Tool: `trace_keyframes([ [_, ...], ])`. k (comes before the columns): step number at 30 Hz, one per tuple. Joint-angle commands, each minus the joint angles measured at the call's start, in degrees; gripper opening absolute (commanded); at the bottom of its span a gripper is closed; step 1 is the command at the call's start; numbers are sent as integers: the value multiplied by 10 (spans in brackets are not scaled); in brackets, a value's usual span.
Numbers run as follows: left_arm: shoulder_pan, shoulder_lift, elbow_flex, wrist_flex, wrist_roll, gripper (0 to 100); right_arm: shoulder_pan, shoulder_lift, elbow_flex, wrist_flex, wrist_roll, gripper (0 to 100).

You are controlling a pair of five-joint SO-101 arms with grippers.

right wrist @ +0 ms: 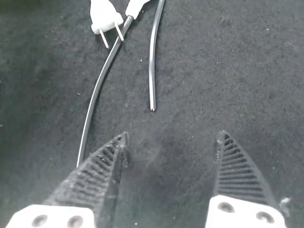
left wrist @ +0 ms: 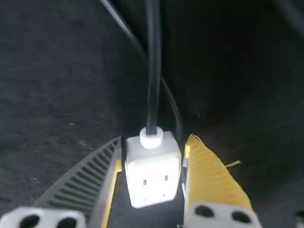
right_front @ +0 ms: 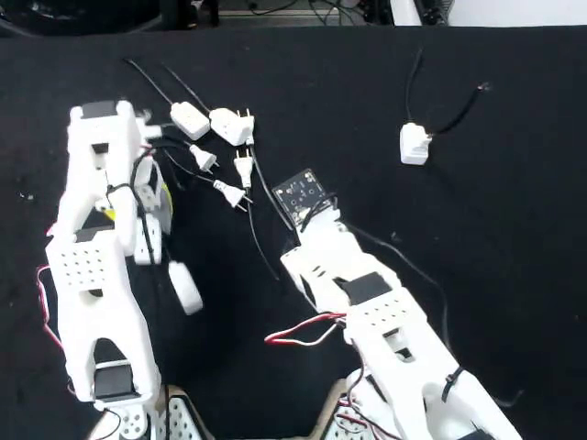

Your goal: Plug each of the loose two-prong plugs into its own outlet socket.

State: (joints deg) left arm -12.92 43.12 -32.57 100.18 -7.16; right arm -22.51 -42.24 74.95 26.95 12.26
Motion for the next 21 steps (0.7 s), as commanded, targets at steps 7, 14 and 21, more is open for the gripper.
trace_keyframes([
  [7,8,-244,148,7,-43,202,-8,-17,3,-22,2,272],
  [14,12,-288,200,-22,-66,205,-9,-17,8,-25,2,272],
  [21,8,-242,216,-193,-12,207,-9,-17,8,-25,2,272],
])
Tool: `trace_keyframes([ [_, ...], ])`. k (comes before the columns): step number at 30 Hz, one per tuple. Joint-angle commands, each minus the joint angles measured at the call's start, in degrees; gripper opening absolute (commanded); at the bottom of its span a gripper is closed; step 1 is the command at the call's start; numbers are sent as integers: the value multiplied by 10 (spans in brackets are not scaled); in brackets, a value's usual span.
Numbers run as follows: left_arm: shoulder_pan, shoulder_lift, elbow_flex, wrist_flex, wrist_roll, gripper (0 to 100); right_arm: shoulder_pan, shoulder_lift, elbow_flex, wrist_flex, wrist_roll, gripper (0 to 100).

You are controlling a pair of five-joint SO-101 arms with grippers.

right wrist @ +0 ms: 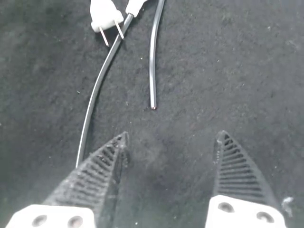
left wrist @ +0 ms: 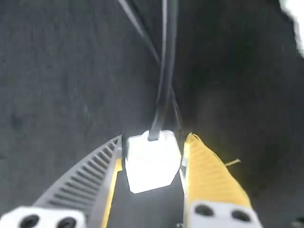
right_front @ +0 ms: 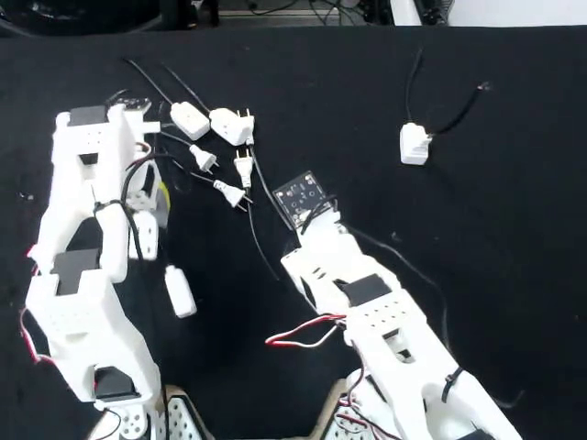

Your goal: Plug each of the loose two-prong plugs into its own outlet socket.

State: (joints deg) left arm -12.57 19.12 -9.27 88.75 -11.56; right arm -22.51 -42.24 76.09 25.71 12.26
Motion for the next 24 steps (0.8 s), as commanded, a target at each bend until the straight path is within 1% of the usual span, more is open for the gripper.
trace_keyframes([
  [1,5,0,-28,-99,40,207,-9,-17,-3,-13,2,272],
  [5,-7,5,-48,-222,55,207,-9,-17,-2,-13,2,272],
  [7,-14,8,-48,-267,55,207,-9,-17,-1,-13,2,272],
  [12,-37,14,-54,-310,55,207,-9,-17,-1,-13,2,272],
  [13,-44,14,-49,-306,52,207,-9,-17,-1,-13,2,272],
  [15,-51,16,-53,-246,45,207,-9,-17,-1,-13,2,272],
  [16,-52,16,-54,-207,25,207,-9,-17,-1,-13,2,272],
  [19,-54,15,-54,-106,-62,204,-9,-17,-4,-13,2,272],
  [21,-55,17,-54,-61,-100,203,-9,-17,-4,-13,2,272],
  [24,-51,15,-51,-11,-135,203,-9,-17,-4,-13,2,272],
])
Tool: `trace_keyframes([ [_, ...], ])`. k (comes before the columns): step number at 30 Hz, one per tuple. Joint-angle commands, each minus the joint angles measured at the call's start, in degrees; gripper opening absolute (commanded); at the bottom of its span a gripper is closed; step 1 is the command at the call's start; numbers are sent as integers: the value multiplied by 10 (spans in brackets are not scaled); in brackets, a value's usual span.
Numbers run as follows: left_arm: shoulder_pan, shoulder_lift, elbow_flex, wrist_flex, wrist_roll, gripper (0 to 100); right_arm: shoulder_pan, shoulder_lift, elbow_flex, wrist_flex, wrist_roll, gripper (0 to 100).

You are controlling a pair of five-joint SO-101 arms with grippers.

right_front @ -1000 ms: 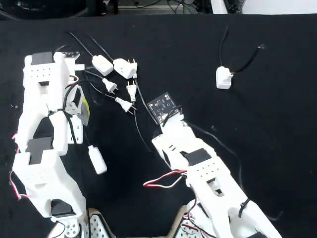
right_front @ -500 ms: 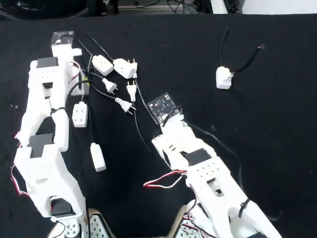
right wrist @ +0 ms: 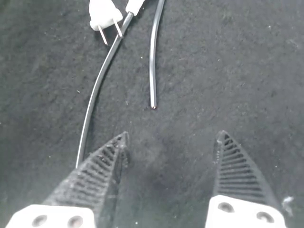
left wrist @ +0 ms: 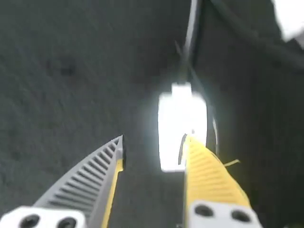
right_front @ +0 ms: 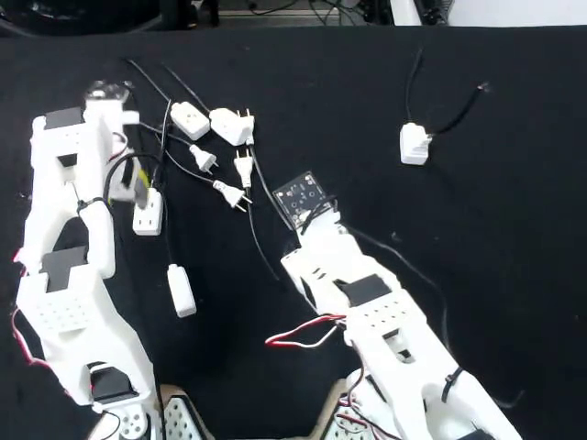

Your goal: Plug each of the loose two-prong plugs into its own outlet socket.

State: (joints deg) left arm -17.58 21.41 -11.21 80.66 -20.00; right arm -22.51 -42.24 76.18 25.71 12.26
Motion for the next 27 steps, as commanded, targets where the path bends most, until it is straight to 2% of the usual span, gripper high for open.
trace_keyframes([
  [1,0,-9,-35,86,-62,203,-9,-17,-5,-13,2,272],
  [6,14,-9,-29,127,-87,203,-9,-17,-5,-13,2,272],
  [10,20,-4,-2,114,-87,202,-9,-17,-5,-13,2,272],
  [20,15,-4,112,-64,-52,202,-9,-18,-5,-13,2,272],
  [27,-22,-3,105,-203,26,202,-9,-18,-5,-13,2,272],
])
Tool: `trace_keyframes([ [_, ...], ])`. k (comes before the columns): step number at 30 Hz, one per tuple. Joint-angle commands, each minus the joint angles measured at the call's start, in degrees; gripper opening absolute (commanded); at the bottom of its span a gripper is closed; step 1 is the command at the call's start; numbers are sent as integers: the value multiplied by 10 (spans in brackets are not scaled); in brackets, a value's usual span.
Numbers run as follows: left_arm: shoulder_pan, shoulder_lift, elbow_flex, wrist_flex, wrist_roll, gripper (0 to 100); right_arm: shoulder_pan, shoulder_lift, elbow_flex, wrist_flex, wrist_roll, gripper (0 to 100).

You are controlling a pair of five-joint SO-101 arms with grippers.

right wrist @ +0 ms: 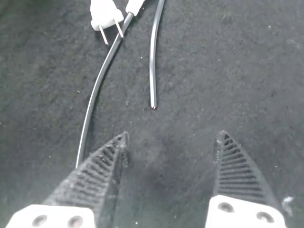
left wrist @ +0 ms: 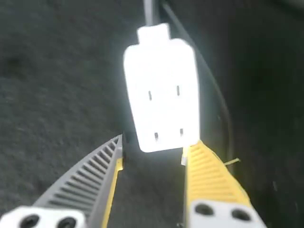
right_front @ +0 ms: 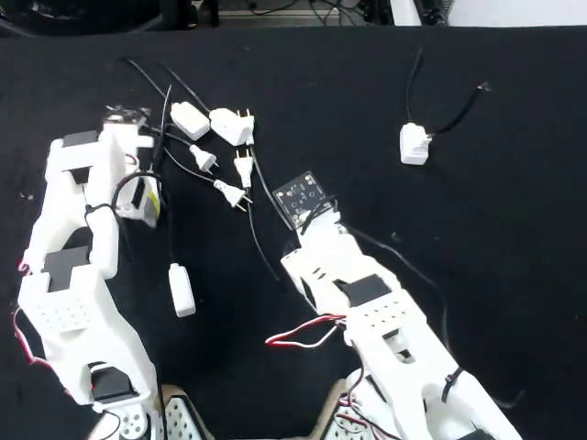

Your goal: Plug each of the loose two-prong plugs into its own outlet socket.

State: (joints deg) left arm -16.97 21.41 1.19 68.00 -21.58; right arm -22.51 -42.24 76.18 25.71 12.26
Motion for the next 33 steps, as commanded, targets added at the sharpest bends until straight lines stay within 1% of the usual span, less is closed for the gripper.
trace_keyframes([
  [1,-36,-3,-18,-103,49,202,-9,-18,-4,-13,2,272],
  [4,-53,-2,2,-193,80,202,-9,-18,-4,-13,2,272],
  [7,-60,-2,13,-256,120,202,-9,-18,-4,-13,2,272],
  [10,-61,-2,11,-286,163,205,-9,-18,-4,-13,2,272],
  [12,-63,-6,7,-289,203,207,-9,-18,-4,-13,2,272],
  [14,-65,-10,7,-284,229,207,-9,-18,-3,-13,2,272],
  [16,-65,-17,-4,-255,223,207,-9,-18,-3,-13,2,272],
  [21,-66,-43,-49,-117,184,207,-9,-18,-3,-13,2,272],
  [26,-71,-55,-74,-20,134,207,-9,-18,-3,-13,2,272],
  [28,-70,-60,-69,2,122,206,-9,-18,-3,-13,2,272],
  [33,-74,-62,-45,15,120,205,-9,-18,-2,-13,2,272],
])
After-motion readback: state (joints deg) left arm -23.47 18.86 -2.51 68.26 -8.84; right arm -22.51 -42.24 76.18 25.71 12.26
